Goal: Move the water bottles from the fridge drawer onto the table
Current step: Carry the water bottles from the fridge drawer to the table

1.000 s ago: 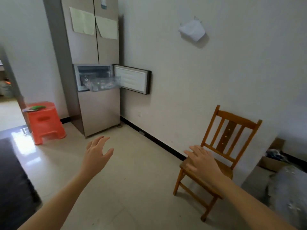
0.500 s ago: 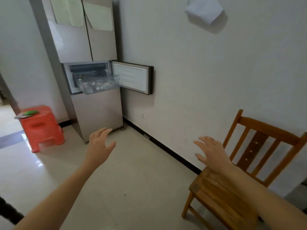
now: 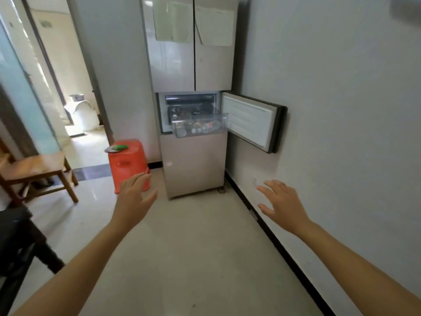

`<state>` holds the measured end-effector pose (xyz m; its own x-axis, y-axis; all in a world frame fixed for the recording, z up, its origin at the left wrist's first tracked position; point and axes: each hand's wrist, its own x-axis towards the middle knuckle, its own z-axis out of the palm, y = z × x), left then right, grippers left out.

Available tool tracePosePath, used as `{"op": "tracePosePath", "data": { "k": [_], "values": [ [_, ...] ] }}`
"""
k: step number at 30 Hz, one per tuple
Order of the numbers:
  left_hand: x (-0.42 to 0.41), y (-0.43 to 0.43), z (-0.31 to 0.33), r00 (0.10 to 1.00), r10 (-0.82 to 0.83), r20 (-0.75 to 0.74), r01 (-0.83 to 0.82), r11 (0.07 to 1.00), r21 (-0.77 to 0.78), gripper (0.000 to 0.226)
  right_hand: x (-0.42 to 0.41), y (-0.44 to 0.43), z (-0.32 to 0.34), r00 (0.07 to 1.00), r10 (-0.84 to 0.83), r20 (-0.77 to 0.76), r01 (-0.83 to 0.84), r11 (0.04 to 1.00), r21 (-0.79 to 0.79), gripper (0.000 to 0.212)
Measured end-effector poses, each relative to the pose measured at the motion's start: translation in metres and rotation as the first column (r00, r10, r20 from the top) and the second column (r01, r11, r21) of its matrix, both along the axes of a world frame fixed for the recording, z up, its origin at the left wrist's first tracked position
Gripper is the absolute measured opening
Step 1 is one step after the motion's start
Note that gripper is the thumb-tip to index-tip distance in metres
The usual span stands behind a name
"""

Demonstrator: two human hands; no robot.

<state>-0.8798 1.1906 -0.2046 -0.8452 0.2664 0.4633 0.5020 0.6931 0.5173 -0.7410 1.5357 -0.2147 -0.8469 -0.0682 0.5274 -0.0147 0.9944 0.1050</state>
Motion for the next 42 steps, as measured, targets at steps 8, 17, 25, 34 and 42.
{"op": "tracePosePath", "data": {
  "k": [8, 17, 25, 34, 42],
  "values": [
    [-0.124, 0.054, -0.017, 0.988, 0.154, 0.003, -0.154, 0.988, 0.004, 0.045, -0.166, 0.071, -0.016, 0.996, 0.086, -0.039, -0.085, 0.996, 0.016, 0.054],
    [-0.266, 0.178, 0.004, 0.992, 0.123, -0.019, -0.122, 0.992, 0.045, 0.042, -0.298, 0.184, 0.011, 0.994, 0.048, -0.103, -0.047, 0.999, 0.008, 0.052],
    [-0.343, 0.272, -0.008, 0.992, 0.126, 0.018, -0.126, 0.992, 0.000, 0.046, -0.381, 0.269, -0.003, 0.998, 0.048, -0.030, -0.049, 0.997, -0.057, 0.054],
    [-0.415, 0.367, 0.000, 0.962, 0.274, 0.020, -0.275, 0.960, 0.055, 0.046, -0.516, 0.353, 0.020, 0.965, 0.258, 0.056, -0.251, 0.962, -0.105, 0.050],
    [-0.434, 0.365, -0.023, 0.888, 0.444, 0.124, -0.446, 0.895, -0.010, 0.043, -0.605, 0.346, -0.022, 0.887, 0.413, 0.206, -0.371, 0.904, -0.213, 0.049]
  ]
}}
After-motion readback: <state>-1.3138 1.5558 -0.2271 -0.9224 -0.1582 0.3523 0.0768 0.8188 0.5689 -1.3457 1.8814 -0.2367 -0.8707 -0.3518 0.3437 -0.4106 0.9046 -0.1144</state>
